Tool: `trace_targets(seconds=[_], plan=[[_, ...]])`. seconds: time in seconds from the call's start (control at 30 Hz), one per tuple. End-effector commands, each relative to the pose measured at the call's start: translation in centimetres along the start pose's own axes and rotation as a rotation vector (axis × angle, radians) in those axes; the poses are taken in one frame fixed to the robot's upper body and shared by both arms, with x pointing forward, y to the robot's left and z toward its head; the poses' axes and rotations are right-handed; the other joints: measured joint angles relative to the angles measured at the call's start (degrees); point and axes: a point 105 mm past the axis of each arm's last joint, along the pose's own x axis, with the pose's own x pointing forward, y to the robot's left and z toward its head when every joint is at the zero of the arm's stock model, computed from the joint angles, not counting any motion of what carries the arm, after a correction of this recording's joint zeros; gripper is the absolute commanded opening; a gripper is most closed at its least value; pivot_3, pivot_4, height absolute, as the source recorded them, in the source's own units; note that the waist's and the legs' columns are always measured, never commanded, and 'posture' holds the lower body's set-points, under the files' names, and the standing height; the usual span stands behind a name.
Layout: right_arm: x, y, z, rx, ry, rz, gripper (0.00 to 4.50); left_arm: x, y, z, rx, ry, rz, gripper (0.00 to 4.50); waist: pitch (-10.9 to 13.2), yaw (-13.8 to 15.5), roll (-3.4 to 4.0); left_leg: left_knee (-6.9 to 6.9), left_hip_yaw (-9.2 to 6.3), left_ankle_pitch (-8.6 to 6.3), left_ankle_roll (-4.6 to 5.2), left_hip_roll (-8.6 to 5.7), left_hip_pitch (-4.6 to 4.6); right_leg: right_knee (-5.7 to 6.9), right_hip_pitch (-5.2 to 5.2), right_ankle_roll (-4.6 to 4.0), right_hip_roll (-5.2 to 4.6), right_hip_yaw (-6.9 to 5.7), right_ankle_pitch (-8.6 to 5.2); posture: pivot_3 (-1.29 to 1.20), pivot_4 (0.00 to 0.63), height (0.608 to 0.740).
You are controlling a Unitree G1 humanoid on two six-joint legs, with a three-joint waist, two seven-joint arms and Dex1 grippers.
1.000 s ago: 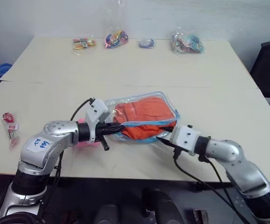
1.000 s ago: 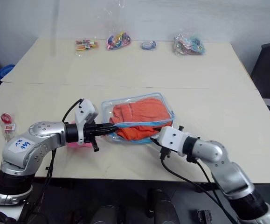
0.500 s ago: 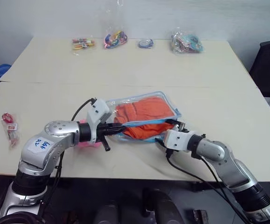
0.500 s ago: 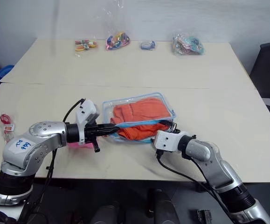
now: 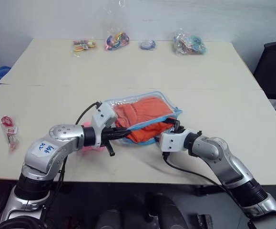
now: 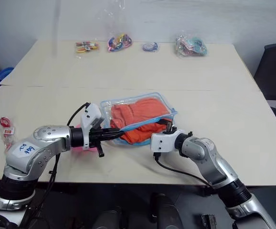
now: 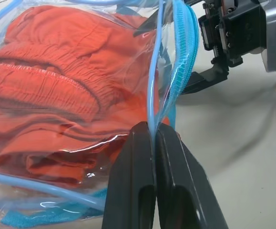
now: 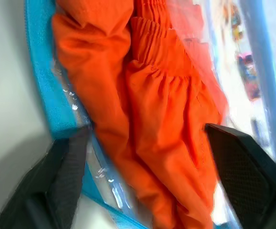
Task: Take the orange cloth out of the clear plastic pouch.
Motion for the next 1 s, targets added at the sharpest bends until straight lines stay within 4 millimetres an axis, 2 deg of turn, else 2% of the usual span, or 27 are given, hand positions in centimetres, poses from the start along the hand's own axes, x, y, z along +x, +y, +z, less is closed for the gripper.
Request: trace_targets(seconds=[0.03, 0.13, 0.2, 0.27, 0.4, 0.63, 0.87, 1.0], plan=[[0.2, -0.5, 0.4, 0.051, -0.019, 0.0, 3.93, -0.2, -1.0, 0.8, 0.045, -0.03, -0.03, 0.0, 0.0, -0.04, 0.0, 0.0, 0.01, 0.0, 0.0, 0.0, 0.0, 0.01, -0.01, 0.0, 0.0, 0.01, 0.0, 0.0, 0.15, 0.74], [0.3, -0.8, 1.3, 0.287, -0.071, -0.005, 3.93, -0.2, -0.9, 0.3, 0.05, -0.018, -0.023, 0.0, 0.0, -0.03, 0.0, 0.0, 0.0, 0.0, 0.0, 0.01, 0.0, 0.01, -0.01, 0.0, 0.0, 0.01, 0.0, 0.0, 0.15, 0.74], [0.2, -1.0, 1.7, 0.329, -0.091, 0.008, 3.76, -0.2, -0.8, 0.0, 0.048, -0.013, -0.018, 0.0, 0.0, 0.09, 0.0, 0.0, -0.01, 0.0, 0.0, 0.02, -0.01, 0.03, -0.04, -0.01, 0.0, 0.0, 0.0, 0.0, 0.15, 0.74], [0.2, -1.0, 1.4, 0.303, -0.074, 0.022, 3.34, -0.3, -0.6, -0.3, 0.041, -0.005, -0.01, 0.0, 0.0, 0.15, 0.0, 0.0, -0.04, 0.01, 0.01, 0.01, 0.0, 0.02, -0.07, -0.01, -0.01, -0.02, 0.0, 0.0, 0.15, 0.74], [0.3, -0.8, -0.2, 0.069, 0.006, 0.04, 1.99, -0.5, -0.4, -0.5, 0.038, -0.002, -0.001, 0.0, 0.0, 0.25, 0.0, 0.0, -0.12, 0.0, 0.04, -0.02, 0.0, -0.06, -0.1, -0.01, -0.03, -0.07, 0.0, 0.0, 0.15, 0.74], [0.4, -1.0, -1.2, -0.142, 0.049, 0.04, 1.99, -0.6, -0.1, 0.0, 0.033, -0.019, 0.005, 0.0, 0.0, 0.11, 0.0, -0.01, -0.12, 0.01, 0.05, -0.02, -0.03, -0.07, -0.1, -0.01, -0.02, -0.07, 0.0, 0.0, 0.15, 0.74], [-1.0, -1.4, -0.9, -0.198, 0.036, 0.06, 1.99, -0.8, 0.2, 0.1, 0.034, -0.02, 0.016, 0.0, 0.0, 0.21, 0.0, -0.01, -0.14, 0.01, 0.05, -0.02, -0.02, -0.08, -0.1, -0.01, -0.02, -0.08, 0.0, 0.0, 0.15, 0.74], [-1.1, -1.6, -0.9, -0.182, 0.041, 0.052, 2.9, -0.8, 0.4, 0.2, 0.035, -0.02, 0.018, 0.0, 0.0, 0.21, 0.0, -0.01, -0.16, 0.01, 0.05, -0.03, -0.02, -0.09, -0.09, -0.01, -0.03, -0.09, 0.0, 0.0, 0.15, 0.74]])
